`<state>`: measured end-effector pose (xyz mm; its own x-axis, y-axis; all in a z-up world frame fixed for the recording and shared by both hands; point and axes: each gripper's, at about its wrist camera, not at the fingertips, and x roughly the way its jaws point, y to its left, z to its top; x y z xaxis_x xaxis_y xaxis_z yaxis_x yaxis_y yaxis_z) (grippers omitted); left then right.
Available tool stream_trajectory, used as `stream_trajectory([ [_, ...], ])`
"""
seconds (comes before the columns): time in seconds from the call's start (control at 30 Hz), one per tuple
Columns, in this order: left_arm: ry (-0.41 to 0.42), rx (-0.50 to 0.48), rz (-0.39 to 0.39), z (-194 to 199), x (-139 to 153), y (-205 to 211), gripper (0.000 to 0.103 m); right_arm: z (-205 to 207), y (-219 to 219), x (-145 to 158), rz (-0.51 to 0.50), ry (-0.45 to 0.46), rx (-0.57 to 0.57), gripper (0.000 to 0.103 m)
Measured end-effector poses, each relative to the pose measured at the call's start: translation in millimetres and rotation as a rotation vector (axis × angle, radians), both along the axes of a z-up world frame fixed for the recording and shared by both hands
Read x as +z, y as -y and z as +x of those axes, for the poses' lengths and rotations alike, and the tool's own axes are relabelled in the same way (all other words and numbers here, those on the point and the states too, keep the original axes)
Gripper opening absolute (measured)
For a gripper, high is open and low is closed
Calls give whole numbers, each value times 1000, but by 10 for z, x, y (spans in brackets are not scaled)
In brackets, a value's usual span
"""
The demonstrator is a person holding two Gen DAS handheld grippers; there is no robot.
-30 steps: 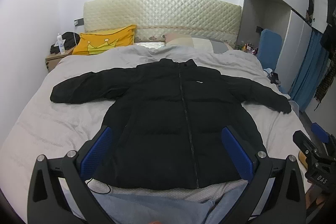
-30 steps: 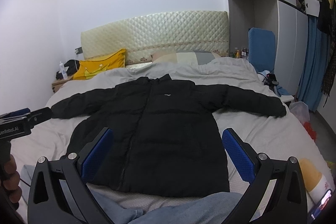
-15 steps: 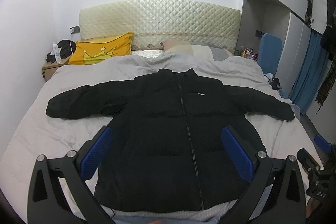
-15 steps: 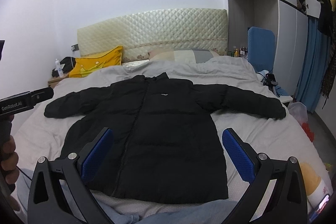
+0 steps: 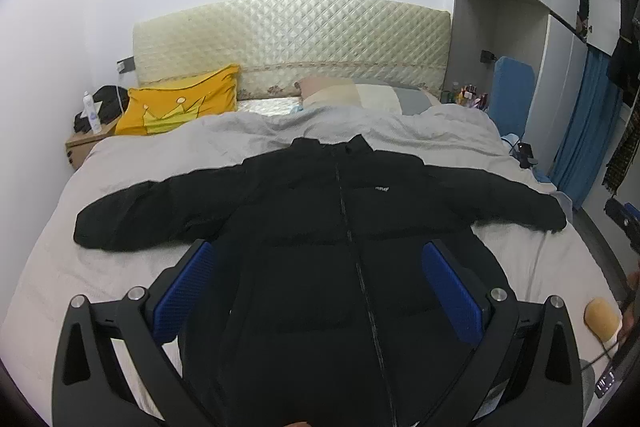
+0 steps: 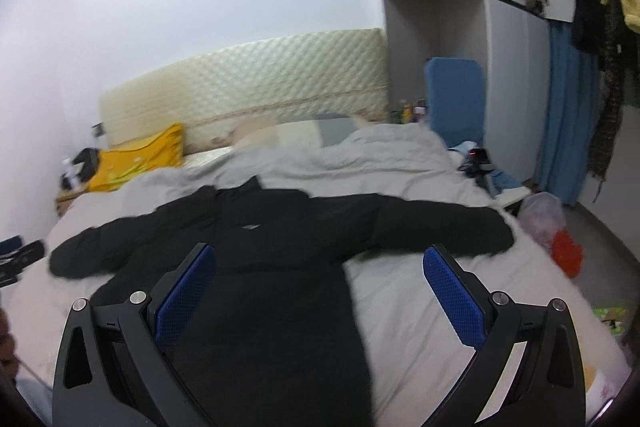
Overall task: Fold large clothes
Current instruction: 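Move the right tool to the jacket sleeve cuff and grasp it, then lift the sleeve with the right tool and fold it across the jacket body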
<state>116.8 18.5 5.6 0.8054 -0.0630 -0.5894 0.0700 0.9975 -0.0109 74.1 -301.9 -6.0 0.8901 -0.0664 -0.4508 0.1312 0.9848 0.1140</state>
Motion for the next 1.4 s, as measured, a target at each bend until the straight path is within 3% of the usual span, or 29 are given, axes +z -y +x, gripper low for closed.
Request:
stream_trajectory([
  [0.13, 15, 6, 12, 133, -46, 27, 103, 155, 291, 1, 6, 54, -8, 103],
  [0.33, -23, -63, -117, 302, -309, -42, 103, 483, 748, -140, 73, 50, -50, 103],
  [0.5, -9, -60, -83, 374, -438, -15, 103, 797, 1065, -380, 32, 11, -137, 103],
  [0.57, 6, -54, -96, 392, -470, -37, 103, 926, 1238, -545, 71, -14, -159, 103],
  [0.7, 26, -24, -108, 458, -541, -109, 103, 1048, 1547, -838, 120, 37, -191, 103],
  [0.87, 10, 25, -128, 594, -724, -246, 103, 1349, 2115, -1407, 214, -73, -240, 103],
  [1.03, -53, 63, -94, 783, -964, -278, 103, 1523, 2545, -1902, 142, -128, -360, 103],
  [1.17, -91, 68, -78, 879, -1136, -271, 103, 1639, 2963, -2295, 301, -143, -377, 103],
  [1.4, -119, 90, -89, 1069, -1282, -263, 103, 1773, 3521, -2743, 687, -28, -388, 103],
])
